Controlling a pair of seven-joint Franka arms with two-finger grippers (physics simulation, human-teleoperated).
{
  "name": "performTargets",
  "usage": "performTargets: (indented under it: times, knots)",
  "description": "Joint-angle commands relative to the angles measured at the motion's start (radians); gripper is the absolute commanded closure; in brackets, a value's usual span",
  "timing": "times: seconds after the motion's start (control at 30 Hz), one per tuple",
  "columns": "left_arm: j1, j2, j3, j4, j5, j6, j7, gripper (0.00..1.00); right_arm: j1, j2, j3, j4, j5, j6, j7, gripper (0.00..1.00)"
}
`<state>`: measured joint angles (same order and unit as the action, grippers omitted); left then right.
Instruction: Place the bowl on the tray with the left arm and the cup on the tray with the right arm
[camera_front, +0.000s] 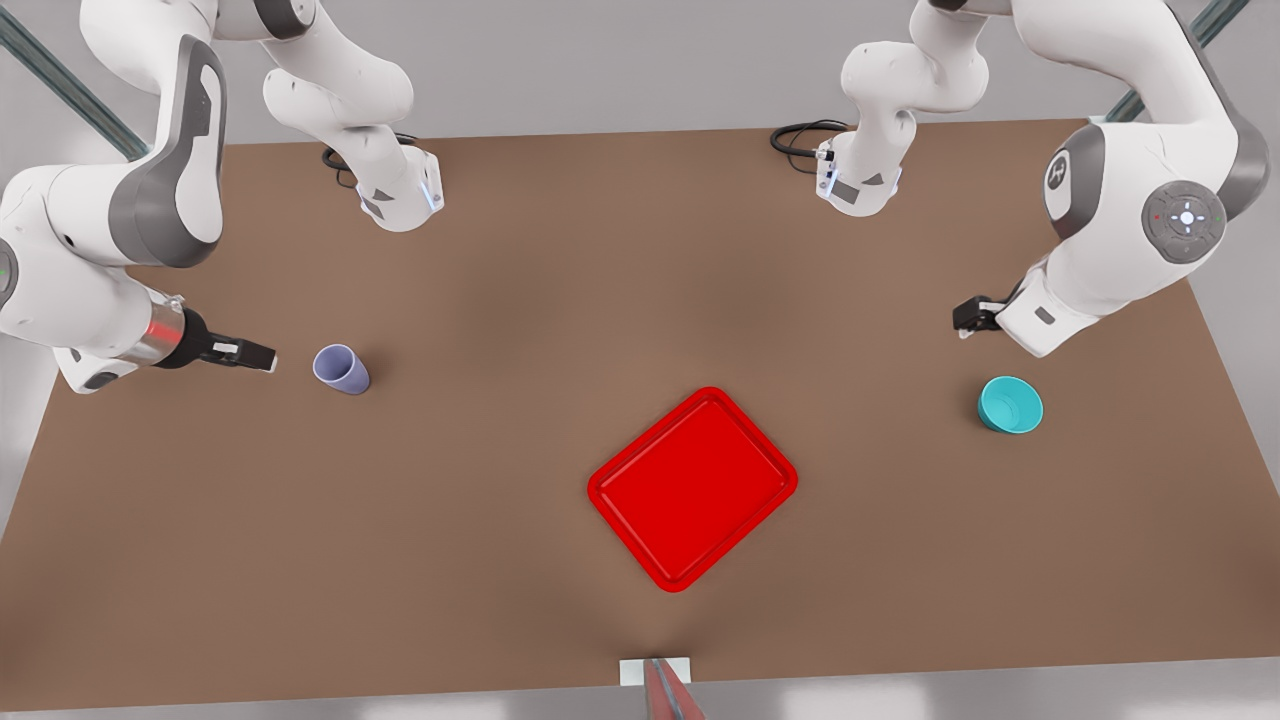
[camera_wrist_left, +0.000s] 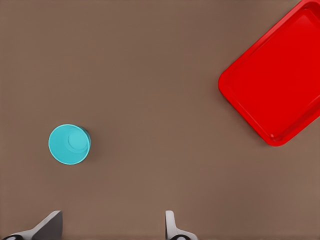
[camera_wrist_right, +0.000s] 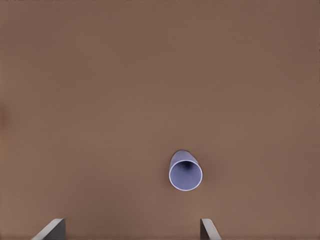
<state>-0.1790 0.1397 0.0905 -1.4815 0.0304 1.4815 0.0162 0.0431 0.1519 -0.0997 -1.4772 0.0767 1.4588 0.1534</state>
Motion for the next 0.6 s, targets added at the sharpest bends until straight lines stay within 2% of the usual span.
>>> performTargets:
  times: [0.0, 0.1, 0.13, 0.17, 0.23, 0.3, 0.5, 0.57]
  knots:
    - [-0.001, 0.0, 0.0, 0.0, 0.002, 0.0, 0.001, 0.0, 0.0, 0.0, 0.0, 0.0, 0.0, 0.0, 0.0, 0.0]
    - [0.041, 0.052, 0.045, -0.052, 0.005, 0.006, 0.002, 0.0, 0.0, 0.0, 0.0, 0.0, 0.0, -0.002, 0.0, 0.0]
    - [0.157, 0.124, 0.038, -0.048, -0.044, 0.049, 0.022, 0.0, 0.0, 0.0, 0.0, 0.0, 0.0, 0.0, 0.0, 0.0]
    - [0.272, 0.211, 0.043, -0.049, -0.193, 0.132, 0.148, 0.0, 0.0, 0.0, 0.0, 0.0, 0.0, 0.0, 0.0, 0.0]
    - [0.406, 0.333, 0.045, -0.049, -0.228, 0.23, 0.41, 0.0, 0.0, 0.0, 0.0, 0.0, 0.0, 0.0, 0.0, 0.0]
    - [0.492, 0.439, 0.045, -0.051, -0.285, 0.348, 0.492, 0.0, 0.0, 0.0, 0.0, 0.0, 0.0, -0.002, 0.0, 0.0]
    - [0.515, 0.457, 0.045, -0.233, -0.307, 0.552, 0.57, 0.0, 0.0, 0.0, 0.0, 0.0, 0.0, -0.002, 0.0, 0.0]
    - [0.515, 0.482, 0.045, -0.238, -0.31, 0.576, 0.614, 0.0, 0.0, 0.0, 0.0, 0.0, 0.0, -0.002, 0.0, 0.0]
